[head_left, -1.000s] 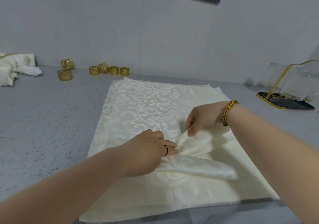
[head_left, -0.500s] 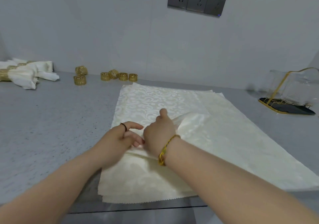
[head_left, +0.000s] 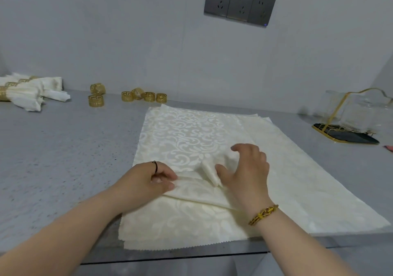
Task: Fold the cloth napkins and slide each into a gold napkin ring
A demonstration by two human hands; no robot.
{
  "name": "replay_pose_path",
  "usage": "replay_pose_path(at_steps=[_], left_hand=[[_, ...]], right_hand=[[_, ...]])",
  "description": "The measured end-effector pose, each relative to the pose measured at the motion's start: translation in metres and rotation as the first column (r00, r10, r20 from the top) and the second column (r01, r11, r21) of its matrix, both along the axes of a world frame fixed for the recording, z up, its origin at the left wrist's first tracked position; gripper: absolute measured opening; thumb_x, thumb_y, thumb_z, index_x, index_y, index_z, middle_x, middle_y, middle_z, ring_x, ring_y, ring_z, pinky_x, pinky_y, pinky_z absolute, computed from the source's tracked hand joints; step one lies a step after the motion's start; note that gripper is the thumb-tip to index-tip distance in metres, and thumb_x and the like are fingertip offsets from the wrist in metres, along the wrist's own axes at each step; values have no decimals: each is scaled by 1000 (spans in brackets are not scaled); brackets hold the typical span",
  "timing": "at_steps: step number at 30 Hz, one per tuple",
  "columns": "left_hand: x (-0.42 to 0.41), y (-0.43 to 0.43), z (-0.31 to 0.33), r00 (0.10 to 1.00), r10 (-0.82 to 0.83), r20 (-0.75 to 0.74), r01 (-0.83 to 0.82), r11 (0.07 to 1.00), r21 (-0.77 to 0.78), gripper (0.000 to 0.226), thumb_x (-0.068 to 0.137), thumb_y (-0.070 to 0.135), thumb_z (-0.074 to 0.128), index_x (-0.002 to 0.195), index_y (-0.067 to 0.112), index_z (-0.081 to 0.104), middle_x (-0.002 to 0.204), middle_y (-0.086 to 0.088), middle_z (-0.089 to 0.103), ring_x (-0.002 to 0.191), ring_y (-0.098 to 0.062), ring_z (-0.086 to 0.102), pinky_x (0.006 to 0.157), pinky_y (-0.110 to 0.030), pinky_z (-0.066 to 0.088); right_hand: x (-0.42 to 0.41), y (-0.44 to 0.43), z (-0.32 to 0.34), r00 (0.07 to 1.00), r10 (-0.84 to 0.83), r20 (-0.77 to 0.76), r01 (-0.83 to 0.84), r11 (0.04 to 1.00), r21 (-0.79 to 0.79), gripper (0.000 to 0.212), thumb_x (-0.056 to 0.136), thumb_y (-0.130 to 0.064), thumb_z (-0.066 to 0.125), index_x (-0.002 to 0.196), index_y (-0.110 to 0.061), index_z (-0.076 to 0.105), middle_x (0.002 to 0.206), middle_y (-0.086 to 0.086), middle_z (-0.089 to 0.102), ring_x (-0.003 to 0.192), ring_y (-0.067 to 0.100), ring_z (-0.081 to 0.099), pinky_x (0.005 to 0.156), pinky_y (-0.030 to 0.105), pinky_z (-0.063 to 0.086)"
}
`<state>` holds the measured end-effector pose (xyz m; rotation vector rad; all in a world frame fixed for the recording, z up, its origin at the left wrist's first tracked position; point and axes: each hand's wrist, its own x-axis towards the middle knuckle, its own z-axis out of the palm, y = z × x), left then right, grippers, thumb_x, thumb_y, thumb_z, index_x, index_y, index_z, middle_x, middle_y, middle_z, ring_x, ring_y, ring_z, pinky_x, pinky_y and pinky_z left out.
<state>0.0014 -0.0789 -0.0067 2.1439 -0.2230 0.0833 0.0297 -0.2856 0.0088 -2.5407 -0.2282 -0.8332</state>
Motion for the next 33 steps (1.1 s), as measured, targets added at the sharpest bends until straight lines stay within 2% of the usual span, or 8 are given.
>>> replay_pose_path(at_steps=[3, 6, 10, 15, 19, 24, 27, 33], left_hand=[[-1, -1, -5, 999, 6, 40, -6, 1000, 0, 21, 80, 15, 68, 77, 34, 61, 96, 17, 64, 94, -1, 58, 82, -8, 41], [0, -2, -7, 997, 0, 79, 1, 1000, -14, 23, 79, 13, 69, 73, 34, 63, 93, 20, 64, 92, 4, 58, 78, -1, 40], [-1, -1, -9, 994, -18, 107, 19, 1000, -7, 26, 79, 12, 70, 65, 33, 63, 90, 25, 62, 88, 16, 55, 74, 4, 37], [-1, 5, -6, 999, 22, 48, -17, 993, -115, 28, 80, 6, 67, 69, 31, 66, 75, 35, 65, 77, 18, 58, 69, 5, 38], [3, 14, -2, 998, 58, 2, -54, 934, -354, 26, 84, -2, 61, 87, 23, 61, 71, 19, 71, 70, 7, 65, 71, -8, 48], [2, 27, -1, 992, 54, -114, -108, 827, -552, 21, 94, 7, 45, 101, 25, 52, 73, 4, 73, 70, -2, 68, 64, -9, 51], [-4, 31, 0, 992, 12, -129, -80, 839, -539, 29, 99, 10, 29, 99, 22, 56, 78, 5, 74, 76, -4, 68, 69, -10, 52], [-7, 23, 17, 988, -16, -154, -2, 993, -115, 34, 92, 39, 37, 93, 19, 65, 91, 14, 70, 86, 2, 62, 69, -1, 40]], right_hand=[[-4, -14, -4, 892, 10, -451, 119, 959, 256, 67, 78, -54, 60, 127, -14, 37, 124, 1, 47, 118, 21, 41, 99, 30, 28], [-1, -13, -5, 797, 61, -601, 141, 948, 284, 78, 79, -68, 42, 135, -15, 30, 127, 3, 53, 125, 25, 38, 103, 35, 22], [1, 3, -2, 823, 58, -565, 56, 982, 182, 82, 78, -62, 51, 142, -22, 21, 134, 3, 45, 130, 24, 32, 104, 35, 16], [-9, 18, -14, 927, 325, -188, -233, 891, 390, 65, 87, -10, 55, 140, -30, 22, 128, 1, 52, 115, 15, 50, 84, 13, 32], [-17, 29, -20, 842, 539, 11, -539, 839, 73, 62, 81, -9, 52, 133, -32, 26, 117, 2, 64, 99, 12, 51, 79, 15, 37], [-16, 29, -31, 710, 679, -185, -703, 700, -129, 58, 73, -31, 49, 128, -17, 38, 119, 5, 63, 113, 11, 44, 109, 26, 27], [-15, 25, -20, 703, 652, -286, -705, 692, -156, 62, 75, -39, 65, 131, -21, 47, 138, -2, 46, 132, 1, 25, 112, 26, 1], [-4, -8, 6, 691, 506, -517, -668, 720, -189, 67, 79, -41, 67, 137, -37, 32, 145, -24, 18, 134, -9, 3, 107, 14, -12]])
